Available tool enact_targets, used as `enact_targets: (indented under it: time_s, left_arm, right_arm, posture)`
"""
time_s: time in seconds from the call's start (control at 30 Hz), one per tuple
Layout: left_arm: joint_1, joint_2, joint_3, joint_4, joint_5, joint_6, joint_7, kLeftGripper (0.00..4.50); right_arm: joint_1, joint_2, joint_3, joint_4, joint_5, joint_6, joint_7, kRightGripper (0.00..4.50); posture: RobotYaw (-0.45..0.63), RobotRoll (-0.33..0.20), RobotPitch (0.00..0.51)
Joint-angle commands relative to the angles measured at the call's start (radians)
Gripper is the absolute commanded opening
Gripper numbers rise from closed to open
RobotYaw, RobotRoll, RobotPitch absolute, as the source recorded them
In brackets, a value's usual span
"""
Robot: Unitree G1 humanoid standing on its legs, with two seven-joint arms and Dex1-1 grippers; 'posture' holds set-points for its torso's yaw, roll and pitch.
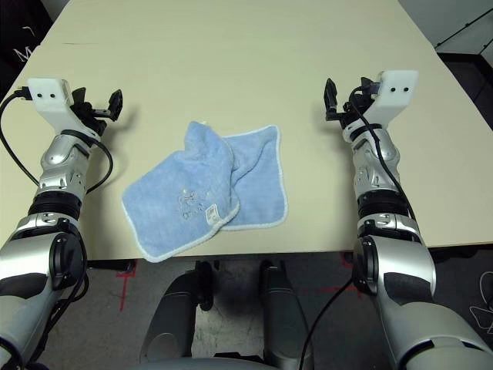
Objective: Fold the towel and set it aside.
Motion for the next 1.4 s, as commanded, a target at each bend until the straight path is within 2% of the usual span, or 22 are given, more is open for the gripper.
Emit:
enact_targets:
  time_s: [0.03, 0.3, 0.4, 0.5, 0.63, 0.8, 1.03, 1.13, 1.23, 1.4]
  left_arm:
    - [0.004, -0.003, -0.008, 0.011, 0.008, 0.007, -0.01, 4.48]
    - [-0.008, 0.04, 0.009, 0.037, -0.001, -0.003, -0.028, 4.48]
    - [-0.014, 0.059, 0.029, 0.049, -0.015, -0.017, -0.029, 4.48]
    - [-0.021, 0.091, 0.041, 0.095, -0.009, -0.038, -0.025, 4.48]
    - [-0.038, 0.116, 0.043, 0.132, -0.004, -0.048, -0.033, 4.48]
    - [-0.036, 0.098, 0.037, 0.115, -0.015, -0.036, -0.085, 4.48]
    - [-0.054, 0.105, 0.026, 0.056, -0.094, 0.155, -0.394, 4.48]
    - [-0.079, 0.174, -0.045, 0.06, -0.062, 0.243, -0.644, 4.48]
    - [-0.12, 0.226, -0.107, 0.062, -0.032, 0.285, -0.802, 4.48]
    - [-0.136, 0.266, -0.198, 0.045, 0.031, 0.215, -0.969, 4.48]
  right_arm:
    - [0.038, 0.015, 0.001, -0.054, 0.008, 0.02, -0.009, 4.5]
    - [0.018, 0.058, 0.016, -0.058, -0.002, 0.03, -0.026, 4.5]
    - [-0.006, 0.039, 0.03, -0.021, -0.058, 0.015, -0.095, 4.5]
    - [-0.017, 0.053, 0.032, -0.006, -0.084, -0.007, -0.159, 4.5]
    - [-0.048, 0.053, 0.038, 0.018, -0.077, 0.0, -0.138, 4.5]
    - [-0.044, 0.03, 0.028, 0.041, -0.059, 0.005, -0.096, 4.5]
    - [-0.049, -0.021, 0.02, 0.08, -0.026, 0.016, 0.044, 4.5]
    - [-0.061, -0.047, 0.025, 0.08, 0.007, 0.071, 0.171, 4.5]
    - [-0.081, -0.076, 0.038, 0.076, 0.021, 0.122, 0.285, 4.5]
    - [-0.147, -0.131, 0.098, 0.089, 0.007, 0.263, 0.489, 4.5]
  posture:
    - [-0.02, 0.0, 0.25]
    - [0.04, 0.0, 0.242]
    - [0.07, 0.0, 0.228]
    - [0.09, 0.0, 0.253]
    - [0.1, 0.0, 0.252]
    - [0.1, 0.0, 0.248]
    - [0.1, 0.0, 0.263]
    - [0.09, 0.0, 0.278]
    - [0.09, 0.0, 0.283]
    - [0.1, 0.0, 0.284]
